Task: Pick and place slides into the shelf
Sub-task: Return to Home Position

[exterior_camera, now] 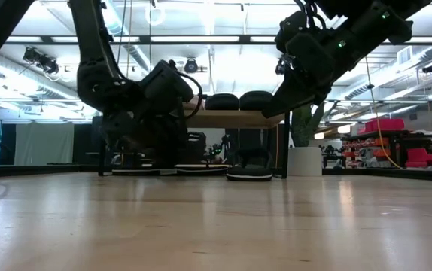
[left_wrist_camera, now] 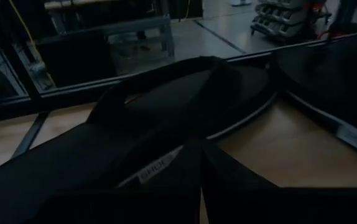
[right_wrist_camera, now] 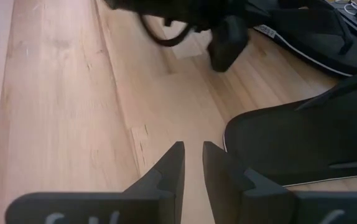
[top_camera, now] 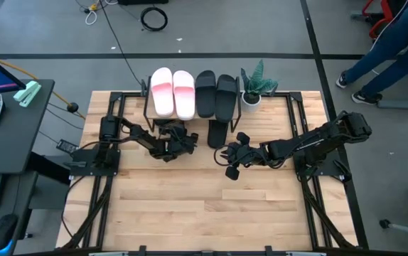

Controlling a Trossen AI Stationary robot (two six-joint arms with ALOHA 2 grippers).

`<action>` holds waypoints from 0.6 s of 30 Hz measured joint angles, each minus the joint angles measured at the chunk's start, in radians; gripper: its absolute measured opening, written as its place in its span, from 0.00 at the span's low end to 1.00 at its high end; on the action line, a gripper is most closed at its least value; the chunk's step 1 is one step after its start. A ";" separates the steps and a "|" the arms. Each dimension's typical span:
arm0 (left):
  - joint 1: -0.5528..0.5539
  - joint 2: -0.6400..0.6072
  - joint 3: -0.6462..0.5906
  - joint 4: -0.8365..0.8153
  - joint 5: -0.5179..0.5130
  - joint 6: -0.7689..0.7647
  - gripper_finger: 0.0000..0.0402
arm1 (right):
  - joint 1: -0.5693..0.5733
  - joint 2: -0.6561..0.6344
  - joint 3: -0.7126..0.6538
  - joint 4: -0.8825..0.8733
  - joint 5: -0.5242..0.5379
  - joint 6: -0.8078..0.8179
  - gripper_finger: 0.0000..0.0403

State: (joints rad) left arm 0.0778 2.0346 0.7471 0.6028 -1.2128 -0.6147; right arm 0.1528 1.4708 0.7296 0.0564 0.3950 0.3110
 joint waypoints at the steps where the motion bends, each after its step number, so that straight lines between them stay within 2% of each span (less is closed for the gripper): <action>1: 0.013 0.000 0.000 0.000 0.023 -0.005 0.01 | 0.000 0.000 0.000 0.000 0.000 0.000 0.16; 3: 0.039 0.000 0.000 0.000 0.062 -0.008 0.01 | 0.000 0.000 0.000 0.000 0.000 0.000 0.16; 10: 0.084 -0.001 0.000 0.001 0.078 -0.008 0.01 | 0.000 0.000 0.000 0.000 0.000 0.000 0.16; 13: 0.093 -0.001 0.000 -0.002 0.174 -0.008 0.01 | 0.000 0.000 0.000 0.000 0.000 -0.002 0.16; 18: 0.092 -0.001 -0.001 0.011 0.268 -0.007 0.01 | -0.007 0.000 0.000 0.000 0.000 -0.024 0.16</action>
State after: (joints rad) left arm 0.1703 2.0335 0.7464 0.6135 -0.9446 -0.6216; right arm 0.1461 1.4708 0.7296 0.0563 0.3954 0.2866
